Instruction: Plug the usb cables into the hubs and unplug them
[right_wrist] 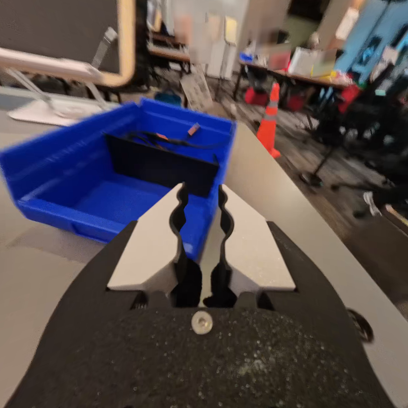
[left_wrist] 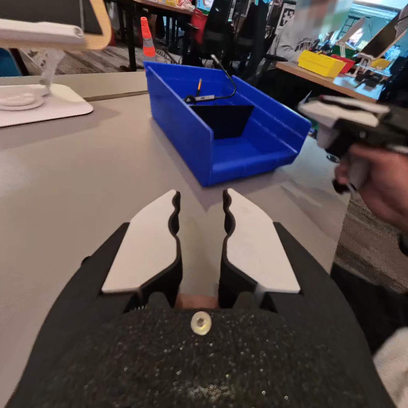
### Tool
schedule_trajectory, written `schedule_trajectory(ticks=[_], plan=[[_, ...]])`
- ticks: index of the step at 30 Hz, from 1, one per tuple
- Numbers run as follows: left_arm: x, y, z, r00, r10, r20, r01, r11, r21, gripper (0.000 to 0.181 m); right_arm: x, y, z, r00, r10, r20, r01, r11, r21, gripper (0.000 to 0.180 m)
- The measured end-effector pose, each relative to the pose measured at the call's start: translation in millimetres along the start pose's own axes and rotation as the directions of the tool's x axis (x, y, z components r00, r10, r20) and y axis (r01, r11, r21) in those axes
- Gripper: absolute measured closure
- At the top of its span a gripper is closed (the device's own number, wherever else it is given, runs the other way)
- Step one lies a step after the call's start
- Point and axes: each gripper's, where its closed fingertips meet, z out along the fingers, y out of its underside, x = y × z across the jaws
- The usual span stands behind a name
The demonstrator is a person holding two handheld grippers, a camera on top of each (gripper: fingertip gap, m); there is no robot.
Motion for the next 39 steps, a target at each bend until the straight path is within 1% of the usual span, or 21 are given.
schedule_trajectory(ticks=[1,2,3,4,5,6,8,10,13,14,15,17,19,22,25,28,32,37,39], plan=[[3,-5,22,1.000,0.008,0.009,-0.007,1.000,-0.021,0.143,10,15,0,1.000,0.019,-0.006,-0.019,0.998,-0.054,0.153],[3,-8,43,0.999,0.028,0.027,-0.027,0.998,-0.049,0.142,18,29,0,0.998,0.054,-0.010,-0.055,0.993,-0.101,0.147],[2,-10,63,0.997,0.053,0.050,-0.050,0.996,-0.075,0.139,21,35,-1,0.995,0.101,0.012,-0.099,0.989,-0.111,0.137],[0,-9,80,0.994,0.084,0.072,-0.077,0.992,-0.100,0.135,24,37,-3,0.988,0.154,0.030,-0.150,0.983,-0.104,0.132],[-2,-7,95,0.989,0.115,0.089,-0.103,0.987,-0.126,0.133,25,39,-3,0.978,0.203,0.037,-0.198,0.974,-0.105,0.133],[-3,-4,108,0.985,0.138,0.099,-0.123,0.982,-0.145,0.133,24,40,-2,0.969,0.243,0.049,-0.237,0.966,-0.106,0.138],[-2,-2,127,0.983,0.153,0.104,-0.136,0.979,-0.151,0.135,15,42,7,0.953,0.294,0.079,-0.283,0.951,-0.121,0.156],[4,-5,137,0.989,0.122,0.086,-0.110,0.985,-0.130,0.149,8,43,19,0.948,0.309,0.081,-0.296,0.945,-0.140,0.172],[4,-5,143,0.985,0.109,0.132,-0.086,0.982,-0.169,0.154,13,57,28,0.964,0.264,-0.020,-0.263,0.946,-0.187,0.173],[3,-6,143,0.982,0.109,0.152,-0.080,0.979,-0.187,0.162,14,57,26,0.965,0.260,-0.026,-0.260,0.947,-0.188,0.175],[2,-5,141,0.981,0.109,0.163,-0.077,0.978,-0.192,0.164,13,56,23,0.964,0.265,-0.020,-0.264,0.945,-0.191,0.175],[4,-4,135,0.980,0.098,0.174,-0.068,0.983,-0.170,0.167,13,49,18,0.964,0.263,-0.035,-0.265,0.948,-0.175,0.176],[4,-1,124,0.977,0.093,0.193,-0.061,0.985,-0.164,0.168,8,37,15,0.974,0.222,-0.053,-0.228,0.964,-0.141,0.177],[-8,-3,101,0.972,0.044,0.231,-0.013,0.991,-0.132,0.169,-14,14,15,0.983,0.184,-0.012,-0.184,0.980,-0.080,0.176],[-35,-10,66,0.947,0.053,0.316,-0.020,0.994,-0.107,0.169,-55,5,23,0.983,0.168,0.067,-0.163,0.984,-0.076,0.177],[-68,-13,26,0.906,0.071,0.418,-0.036,0.995,-0.090,0.170,-105,-2,32,0.980,0.119,0.162,-0.107,0.991,-0.082,0.176],[-105,-6,-23,0.853,0.061,0.518,-0.025,0.997,-0.076,0.170,-167,-10,40,0.963,0.064,0.261,-0.046,0.996,-0.075,0.175],[-137,20,-65,0.818,0.027,0.575,0.035,0.995,-0.097,0.168,-227,4,45,0.922,0.055,0.384,0.005,0.988,-0.154,0.173],[-142,23,-73,0.822,0.037,0.568,0.027,0.994,-0.104,0.166,-238,4,45,0.911,0.069,0.406,-0.011,0.990,-0.144,0.171]])
